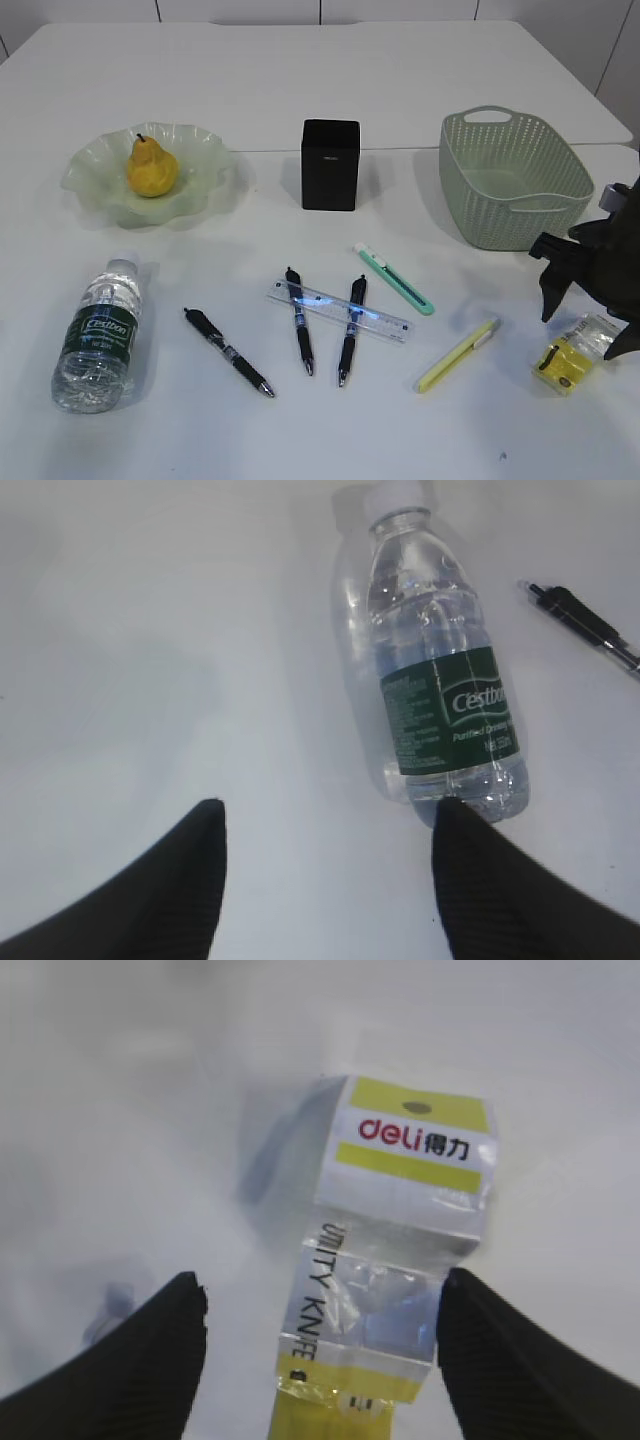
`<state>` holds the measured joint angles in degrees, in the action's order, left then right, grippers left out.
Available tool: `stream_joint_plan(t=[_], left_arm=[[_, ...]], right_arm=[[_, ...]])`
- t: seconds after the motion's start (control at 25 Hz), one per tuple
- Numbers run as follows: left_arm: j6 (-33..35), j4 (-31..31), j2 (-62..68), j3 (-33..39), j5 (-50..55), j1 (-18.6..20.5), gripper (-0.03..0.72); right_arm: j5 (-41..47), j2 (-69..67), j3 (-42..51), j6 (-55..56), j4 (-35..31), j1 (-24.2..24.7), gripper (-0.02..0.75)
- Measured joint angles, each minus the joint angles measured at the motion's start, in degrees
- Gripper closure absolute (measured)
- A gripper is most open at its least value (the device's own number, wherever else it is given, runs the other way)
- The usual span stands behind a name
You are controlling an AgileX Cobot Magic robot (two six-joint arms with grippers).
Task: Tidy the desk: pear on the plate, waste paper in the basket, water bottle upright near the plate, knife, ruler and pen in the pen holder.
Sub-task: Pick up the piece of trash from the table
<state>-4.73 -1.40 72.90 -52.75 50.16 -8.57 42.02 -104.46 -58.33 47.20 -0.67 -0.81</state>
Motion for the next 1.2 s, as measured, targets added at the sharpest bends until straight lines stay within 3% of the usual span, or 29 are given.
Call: stream_joint_plan(t=[0.36,1.0,1.2], left_arm=[[0.09,0.0,0.0,0.0,0.0,0.0,0.234],[0.09,0.0,0.0,0.0,-0.08,0.0,0.235],[0.09,-0.55,0.0,0.0,-0.12,0.0,0.235]], right_arm=[[1.82,-0.04,0.0,2.78,3.5,0.0,0.204],[0.83,-2.67,-0.13,4.26,3.86,0.0,0.206],[0.83,-4.0,-0.13,4.39,3.86,0.0,0.314]])
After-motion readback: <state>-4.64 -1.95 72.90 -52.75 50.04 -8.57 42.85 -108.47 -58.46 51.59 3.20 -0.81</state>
